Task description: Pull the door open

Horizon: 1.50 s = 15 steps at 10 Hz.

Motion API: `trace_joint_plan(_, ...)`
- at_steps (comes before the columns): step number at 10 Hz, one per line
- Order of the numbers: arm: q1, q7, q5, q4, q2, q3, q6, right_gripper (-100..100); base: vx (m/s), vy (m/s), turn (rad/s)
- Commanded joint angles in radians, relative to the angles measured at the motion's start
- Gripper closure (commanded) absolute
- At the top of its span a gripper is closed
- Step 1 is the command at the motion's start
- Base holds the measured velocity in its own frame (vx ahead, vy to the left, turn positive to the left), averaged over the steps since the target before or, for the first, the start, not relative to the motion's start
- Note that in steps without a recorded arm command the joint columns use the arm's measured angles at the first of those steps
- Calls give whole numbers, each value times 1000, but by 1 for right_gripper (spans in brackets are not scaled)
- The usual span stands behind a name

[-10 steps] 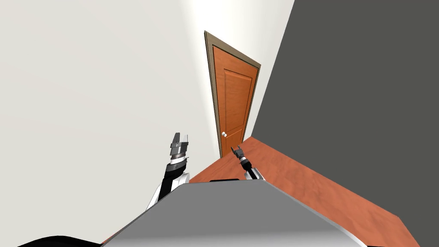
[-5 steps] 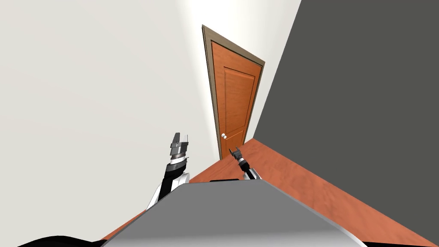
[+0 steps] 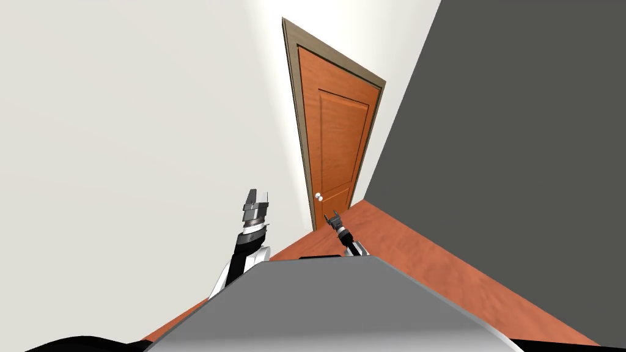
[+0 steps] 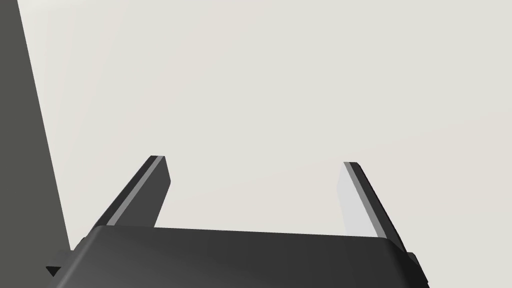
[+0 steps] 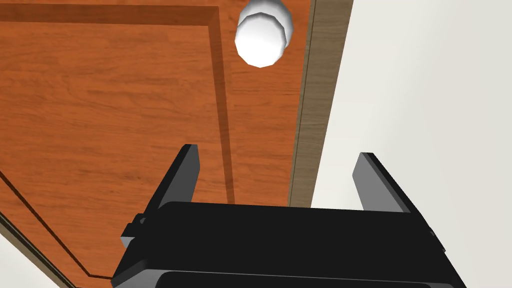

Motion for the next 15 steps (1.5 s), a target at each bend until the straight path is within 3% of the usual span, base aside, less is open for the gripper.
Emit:
trace_joint_plan(1, -12, 32, 13, 34, 17, -1, -11, -100, 148, -75, 33)
trace_joint_plan(3, -29, 68, 31, 78, 37, -2, -25, -100, 186, -65, 42)
trace_joint_plan(5, -30, 73, 30, 84, 41, -4, -27, -100, 152, -37, 15)
trace_joint_plan(8, -48, 103, -28, 114, -1, -17, -27, -100, -175, 45, 197)
trace_joint_plan(9, -48, 103, -28, 114, -1, -17, -27, -100, -152, 54, 113)
trace_joint_plan(10, -60, 120, -67, 132, -22, -25, -25, -100, -133, 76, 248)
trace_joint_plan(15, -88, 162, -160, 173, -60, -45, -22, -100, -18, 57, 194)
